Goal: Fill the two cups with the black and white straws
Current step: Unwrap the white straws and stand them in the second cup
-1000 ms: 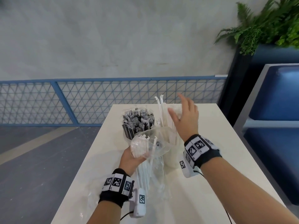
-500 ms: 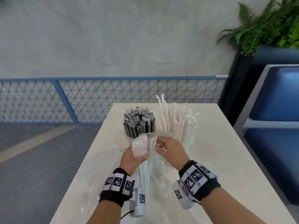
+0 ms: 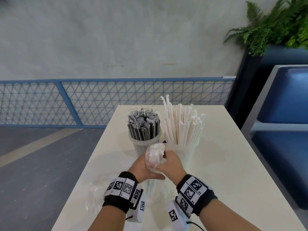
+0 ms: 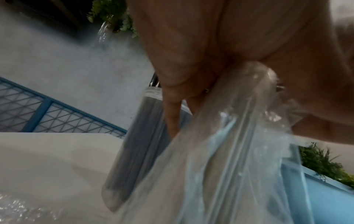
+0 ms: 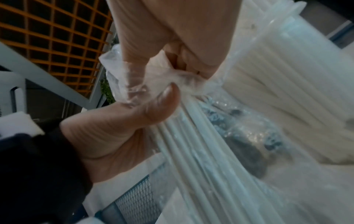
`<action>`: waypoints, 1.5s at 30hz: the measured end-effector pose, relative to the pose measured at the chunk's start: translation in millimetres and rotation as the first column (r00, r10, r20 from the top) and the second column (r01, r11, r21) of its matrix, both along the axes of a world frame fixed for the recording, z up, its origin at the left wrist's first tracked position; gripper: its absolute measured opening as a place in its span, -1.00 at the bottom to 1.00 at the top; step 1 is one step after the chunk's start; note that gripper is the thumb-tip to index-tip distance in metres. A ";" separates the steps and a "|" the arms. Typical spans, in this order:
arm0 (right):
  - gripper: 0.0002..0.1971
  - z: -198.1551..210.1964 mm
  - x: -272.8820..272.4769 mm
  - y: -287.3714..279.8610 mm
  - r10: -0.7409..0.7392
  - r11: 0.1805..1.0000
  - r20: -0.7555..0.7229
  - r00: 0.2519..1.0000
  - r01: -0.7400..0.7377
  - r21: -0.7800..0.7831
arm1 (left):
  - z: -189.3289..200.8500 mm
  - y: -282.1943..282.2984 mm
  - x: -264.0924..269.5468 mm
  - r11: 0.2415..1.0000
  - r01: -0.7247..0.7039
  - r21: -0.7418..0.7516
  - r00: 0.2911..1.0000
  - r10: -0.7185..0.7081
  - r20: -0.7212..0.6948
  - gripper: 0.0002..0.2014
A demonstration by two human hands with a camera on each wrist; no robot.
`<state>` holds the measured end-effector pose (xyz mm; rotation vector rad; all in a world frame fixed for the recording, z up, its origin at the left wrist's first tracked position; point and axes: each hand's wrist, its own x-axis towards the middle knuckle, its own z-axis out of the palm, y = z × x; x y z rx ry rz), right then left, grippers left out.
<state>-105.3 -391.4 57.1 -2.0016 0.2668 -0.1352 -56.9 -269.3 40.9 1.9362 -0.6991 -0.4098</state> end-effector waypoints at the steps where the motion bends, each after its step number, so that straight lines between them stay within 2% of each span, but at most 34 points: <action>1: -0.74 -1.7 -0.9 0.9 -0.026 1.000 -0.025 0.999 0.026 0.011 | -1.4 0.1 -0.8 1.000 0.014 0.007 1.000 -0.014 -0.019 -0.37; 4: -0.84 -2.2 -4.6 3.6 -0.063 0.993 -0.090 0.994 0.072 0.097 | -2.4 -2.8 -3.6 0.998 0.062 0.030 0.997 -0.060 -0.047 -0.39; 7: -0.74 1.6 -7.6 10.0 -0.094 0.973 -0.131 0.987 0.120 0.200 | -2.3 -7.3 -6.3 0.996 0.065 0.053 0.997 -0.063 -0.031 -0.39; 9: -0.75 1.4 -9.6 9.7 -0.116 0.968 -0.092 0.989 0.133 0.212 | -0.7 -8.7 -8.0 0.998 0.038 0.052 0.999 -0.038 -0.004 -0.28; 11: -0.64 1.4 -12.4 5.2 -0.152 0.934 -0.082 0.985 0.170 0.315 | 1.8 -6.2 -9.6 0.999 0.036 0.041 0.999 -0.036 -0.018 -0.13; 13: -0.61 5.2 -13.2 0.7 -0.190 0.909 -0.064 0.980 0.200 0.365 | 1.7 -2.0 -10.6 0.998 0.063 -0.005 0.996 -0.063 -0.064 -0.11; 15: -0.77 8.2 -10.4 -3.3 -0.240 0.918 0.008 0.971 0.224 0.326 | 3.6 0.0 -12.5 0.993 0.072 -0.091 0.989 -0.083 -0.123 -0.23; 16: -0.84 9.5 -8.3 -5.1 -0.263 0.912 0.052 0.963 0.231 0.338 | 5.8 -0.7 -14.1 0.991 0.046 -0.123 0.989 -0.063 -0.137 -0.35; 18: -0.85 17.9 -7.5 -8.4 -0.280 0.882 0.115 0.953 0.208 0.423 | 8.5 -4.2 -15.3 0.988 -0.061 -0.142 0.990 0.042 -0.132 -0.61; 21: -0.85 32.0 -8.3 -14.9 -0.262 0.847 0.195 0.945 0.128 0.517 | 7.1 -6.1 -12.7 0.975 -0.181 -0.130 0.983 0.177 -0.045 -0.70; 22: -0.81 36.9 -8.3 -18.8 -0.266 0.839 0.232 0.936 0.106 0.533 | 6.9 -5.1 -12.4 0.973 -0.198 -0.116 0.980 0.195 -0.032 -0.70; 24: -0.56 50.2 -8.4 -26.9 -0.293 0.839 0.321 0.900 0.081 0.538 | 6.3 -1.8 -12.5 0.970 -0.219 -0.106 0.975 0.214 -0.060 -0.72; 25: -0.50 57.7 -7.9 -31.6 -0.325 0.827 0.360 0.875 0.079 0.556 | 5.2 0.2 -12.6 0.972 -0.211 -0.107 0.975 0.202 -0.091 -0.70; 26: -0.53 63.6 -6.7 -37.2 -0.370 0.796 0.378 0.849 0.080 0.599 | 4.9 1.0 -13.9 0.980 -0.172 -0.102 0.979 0.158 -0.128 -0.66; 29: -0.88 75.2 -1.7 -47.1 -0.432 0.665 0.363 0.826 0.019 0.747 | 3.2 -1.1 -14.8 0.998 -0.059 -0.032 0.992 0.054 -0.117 -0.43; 31: -0.92 77.3 -2.7 -44.4 -0.360 0.690 0.391 0.847 -0.041 0.723 | 1.1 -5.0 -12.1 0.992 -0.117 -0.044 0.988 0.111 -0.110 -0.48; 33: -0.93 73.2 -8.0 -34.2 -0.229 0.752 0.407 0.884 -0.105 0.651 | 0.9 -8.8 -11.0 0.978 -0.171 -0.121 0.979 0.155 -0.134 -0.58; 35: -0.76 60.8 -11.5 -22.6 -0.168 0.795 0.361 0.917 -0.090 0.599 | 2.3 -12.0 -11.8 0.975 -0.156 -0.158 0.982 0.137 -0.126 -0.64; 37: -0.68 50.5 -11.5 -16.8 -0.210 0.779 0.283 0.936 -0.014 0.627 | 3.9 -13.5 -13.3 0.981 -0.124 -0.152 0.987 0.107 -0.117 -0.66; 40: -0.85 55.9 -4.8 -22.6 -0.247 0.765 0.241 0.939 0.037 0.642 | -0.5 -8.6 -10.3 0.979 -0.155 -0.136 0.980 0.134 -0.150 -0.60; 41: -0.85 64.2 -2.2 -25.6 -0.260 0.777 0.254 0.932 0.046 0.628 | -2.8 -6.8 -8.3 0.976 -0.176 -0.130 0.976 0.155 -0.156 -0.60; 43: -0.80 87.5 1.3 -31.7 -0.286 0.815 0.317 0.905 0.056 0.576 | -9.1 -3.4 -3.8 0.962 -0.250 -0.110 0.958 0.229 -0.172 -0.70; 45: -0.89 113.5 2.6 -38.4 -0.322 0.844 0.400 0.858 0.069 0.532 | -16.0 -0.5 0.8 0.922 -0.353 -0.159 0.918 0.309 -0.249 -0.90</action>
